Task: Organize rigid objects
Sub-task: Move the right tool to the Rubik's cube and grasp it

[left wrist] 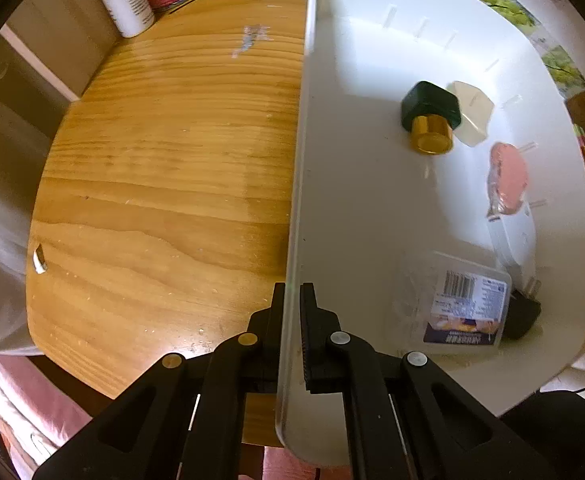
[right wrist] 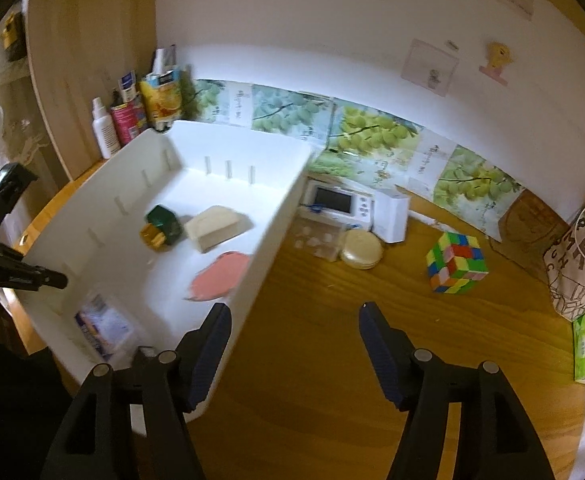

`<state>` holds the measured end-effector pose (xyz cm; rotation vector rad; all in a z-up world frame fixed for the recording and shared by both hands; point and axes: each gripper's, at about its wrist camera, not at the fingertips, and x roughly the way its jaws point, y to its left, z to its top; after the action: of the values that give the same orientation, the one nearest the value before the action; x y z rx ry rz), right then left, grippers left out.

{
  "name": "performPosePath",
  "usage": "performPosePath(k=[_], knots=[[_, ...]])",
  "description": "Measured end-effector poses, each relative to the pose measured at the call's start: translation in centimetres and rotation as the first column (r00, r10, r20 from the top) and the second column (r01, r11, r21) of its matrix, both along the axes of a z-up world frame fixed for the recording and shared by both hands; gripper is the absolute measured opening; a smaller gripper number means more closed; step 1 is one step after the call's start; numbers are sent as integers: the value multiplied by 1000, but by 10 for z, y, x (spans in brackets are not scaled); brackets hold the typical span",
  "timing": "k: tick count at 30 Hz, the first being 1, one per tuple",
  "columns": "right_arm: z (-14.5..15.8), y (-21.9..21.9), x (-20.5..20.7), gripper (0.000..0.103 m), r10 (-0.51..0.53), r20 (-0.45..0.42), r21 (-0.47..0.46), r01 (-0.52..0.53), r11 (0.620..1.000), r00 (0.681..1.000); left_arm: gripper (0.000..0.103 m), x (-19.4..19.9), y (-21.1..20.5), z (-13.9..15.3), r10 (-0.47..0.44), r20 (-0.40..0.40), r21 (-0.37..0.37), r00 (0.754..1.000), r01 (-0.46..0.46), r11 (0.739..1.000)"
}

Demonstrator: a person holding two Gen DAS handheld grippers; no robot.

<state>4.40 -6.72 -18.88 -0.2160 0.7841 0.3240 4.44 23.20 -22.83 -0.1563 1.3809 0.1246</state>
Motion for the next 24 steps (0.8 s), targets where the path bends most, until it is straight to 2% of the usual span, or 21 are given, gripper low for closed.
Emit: performPosePath(k=[1,6,10,15,24], knots=[[0,-7,4,74,1,5,10,-1,1000,1000,6,1,-1,-1,19,-3,13,1000,-19,1000],[-3,-33,25,75,-18,28,31,18,999,999,7,1,-2,0,93,-5,28,996,-93,995],[-5,-58,42,75,-71,76,60,67,996,995,8,2,-4,-1,123,-2,38,992,-123,992],[-11,-82,65,75,-149,127,49,143,988,981,10,-1,-1,-3,155,9,49,988,-156,987],[-32,-131,118,75,-307,84,113,297,948,948,14,-6,-8,0,205,14,90,979,-205,975]])
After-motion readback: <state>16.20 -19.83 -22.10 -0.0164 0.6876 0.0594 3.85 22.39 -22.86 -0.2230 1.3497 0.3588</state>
